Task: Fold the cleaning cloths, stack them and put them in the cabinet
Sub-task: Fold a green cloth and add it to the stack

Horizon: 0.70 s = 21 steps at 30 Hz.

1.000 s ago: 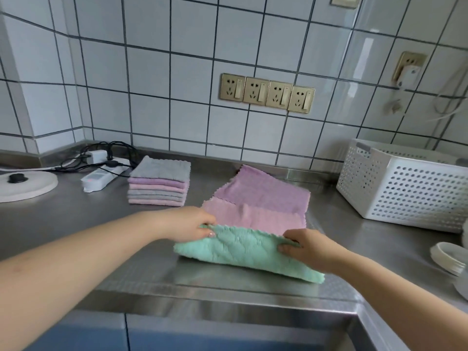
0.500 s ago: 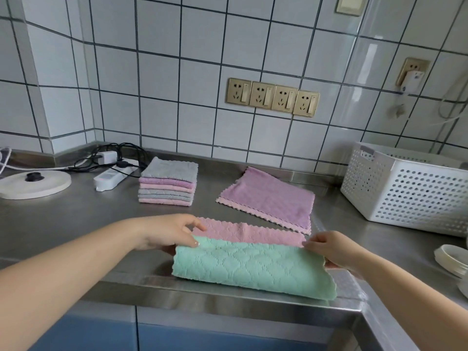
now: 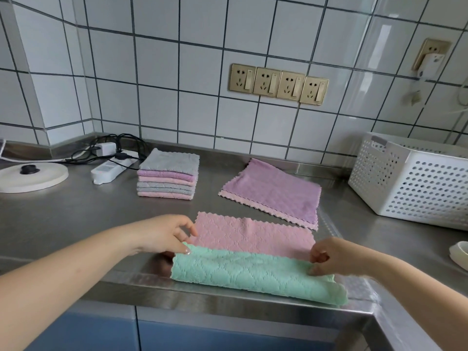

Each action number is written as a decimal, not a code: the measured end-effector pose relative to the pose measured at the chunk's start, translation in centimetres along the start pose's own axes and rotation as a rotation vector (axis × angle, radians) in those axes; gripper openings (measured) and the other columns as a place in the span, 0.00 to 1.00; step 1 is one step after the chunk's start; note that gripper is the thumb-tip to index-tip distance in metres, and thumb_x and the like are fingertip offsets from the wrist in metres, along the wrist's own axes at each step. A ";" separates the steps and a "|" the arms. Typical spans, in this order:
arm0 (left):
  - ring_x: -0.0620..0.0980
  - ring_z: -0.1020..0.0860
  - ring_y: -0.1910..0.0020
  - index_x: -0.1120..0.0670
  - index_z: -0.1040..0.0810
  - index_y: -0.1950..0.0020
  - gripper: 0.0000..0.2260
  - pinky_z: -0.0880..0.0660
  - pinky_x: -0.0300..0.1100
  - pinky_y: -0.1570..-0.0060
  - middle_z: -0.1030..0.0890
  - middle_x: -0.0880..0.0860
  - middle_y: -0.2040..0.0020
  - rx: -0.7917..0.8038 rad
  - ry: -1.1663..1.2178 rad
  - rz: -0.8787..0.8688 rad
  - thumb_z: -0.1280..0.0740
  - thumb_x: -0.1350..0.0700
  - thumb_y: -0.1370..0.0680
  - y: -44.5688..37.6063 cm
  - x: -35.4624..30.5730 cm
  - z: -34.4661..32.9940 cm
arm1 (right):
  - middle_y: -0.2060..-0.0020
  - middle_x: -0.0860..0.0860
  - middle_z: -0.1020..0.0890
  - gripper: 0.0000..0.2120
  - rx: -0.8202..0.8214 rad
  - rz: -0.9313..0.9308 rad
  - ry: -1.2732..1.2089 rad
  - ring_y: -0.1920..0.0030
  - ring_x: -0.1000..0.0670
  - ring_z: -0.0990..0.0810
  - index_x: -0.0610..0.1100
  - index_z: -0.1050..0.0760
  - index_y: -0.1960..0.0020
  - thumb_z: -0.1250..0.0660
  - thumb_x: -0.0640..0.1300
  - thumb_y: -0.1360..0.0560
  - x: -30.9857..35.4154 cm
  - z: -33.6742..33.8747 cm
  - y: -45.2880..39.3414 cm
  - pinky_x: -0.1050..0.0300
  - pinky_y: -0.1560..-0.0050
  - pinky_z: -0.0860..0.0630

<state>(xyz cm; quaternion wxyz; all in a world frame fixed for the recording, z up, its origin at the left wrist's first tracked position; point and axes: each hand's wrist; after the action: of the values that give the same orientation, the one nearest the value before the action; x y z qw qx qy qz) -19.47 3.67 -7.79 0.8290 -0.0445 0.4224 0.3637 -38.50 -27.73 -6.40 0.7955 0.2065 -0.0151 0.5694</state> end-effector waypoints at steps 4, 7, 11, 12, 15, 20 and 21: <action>0.40 0.26 0.70 0.52 0.26 0.51 0.09 0.30 0.32 0.66 0.19 0.51 0.59 -0.063 0.007 -0.023 0.31 0.62 0.26 -0.1 -0.6 0.3 | 0.61 0.60 0.24 0.07 -0.090 -0.012 -0.060 0.61 0.62 0.26 0.56 0.29 0.60 0.33 0.55 0.26 -0.5 0.7 -0.7 0.70 0.63 0.30; 0.43 0.26 0.67 0.56 0.27 0.48 0.08 0.29 0.32 0.71 0.23 0.54 0.58 -0.186 0.175 -0.029 0.36 0.66 0.24 -0.9 -1.5 0.8 | 0.61 0.54 0.24 0.06 -0.196 -0.090 -0.291 0.61 0.55 0.24 0.48 0.26 0.56 0.34 0.50 0.24 -0.8 1.2 -1.5 0.64 0.62 0.23; 0.46 0.27 0.61 0.54 0.27 0.45 0.10 0.32 0.36 0.65 0.24 0.53 0.54 -0.350 0.148 -0.009 0.38 0.63 0.24 -3.4 -1.9 0.3 | 0.59 0.52 0.23 0.07 -0.290 -0.192 -0.310 0.63 0.51 0.22 0.45 0.26 0.53 0.36 0.49 0.23 -0.4 0.9 -2.8 0.57 0.60 0.19; 0.46 0.27 0.60 0.54 0.28 0.45 0.10 0.33 0.37 0.65 0.25 0.53 0.53 -0.374 0.132 -0.002 0.38 0.63 0.24 -4.1 -1.8 -0.1 | 0.58 0.51 0.22 0.08 -0.317 -0.211 -0.279 0.64 0.50 0.21 0.45 0.25 0.53 0.36 0.50 0.23 -0.3 0.8 -3.2 0.55 0.59 0.19; 0.47 0.29 0.63 0.55 0.29 0.44 0.09 0.34 0.38 0.67 0.26 0.54 0.53 -0.426 0.069 0.009 0.38 0.63 0.23 -5.8 -1.2 -0.8 | 0.57 0.48 0.20 0.14 -0.407 -0.239 -0.028 0.60 0.47 0.21 0.44 0.26 0.51 0.40 0.54 0.22 0.1 0.6 -4.0 0.55 0.59 0.26; 0.48 0.26 0.62 0.55 0.29 0.42 0.11 0.33 0.39 0.65 0.25 0.53 0.55 -0.464 -0.035 0.021 0.35 0.60 0.23 -7.4 -0.4 -0.2 | 0.60 0.47 0.22 0.16 -0.494 -0.268 0.099 0.60 0.44 0.23 0.43 0.28 0.50 0.44 0.55 0.21 0.0 0.6 -5.4 0.55 0.62 0.27; 0.48 0.26 0.61 0.55 0.29 0.42 0.11 0.32 0.40 0.64 0.24 0.52 0.56 -0.468 -0.065 0.022 0.35 0.59 0.23 -7.6 -0.2 -0.1 | 0.60 0.47 0.23 0.16 -0.492 -0.281 0.098 0.60 0.44 0.23 0.43 0.28 0.49 0.44 0.56 0.21 -0.2 0.6 -5.7 0.55 0.62 0.27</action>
<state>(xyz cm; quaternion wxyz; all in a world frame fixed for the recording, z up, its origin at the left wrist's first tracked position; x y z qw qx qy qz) -14.75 -2.10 -9.47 0.8053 -0.2190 0.3000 0.4621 -33.26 -29.60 -7.70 0.8927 -0.0204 -0.0858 0.4419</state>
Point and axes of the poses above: each hand's wrist, its own y-axis away from the middle knuckle, its own z-axis out of the back of the hand, x = y × z
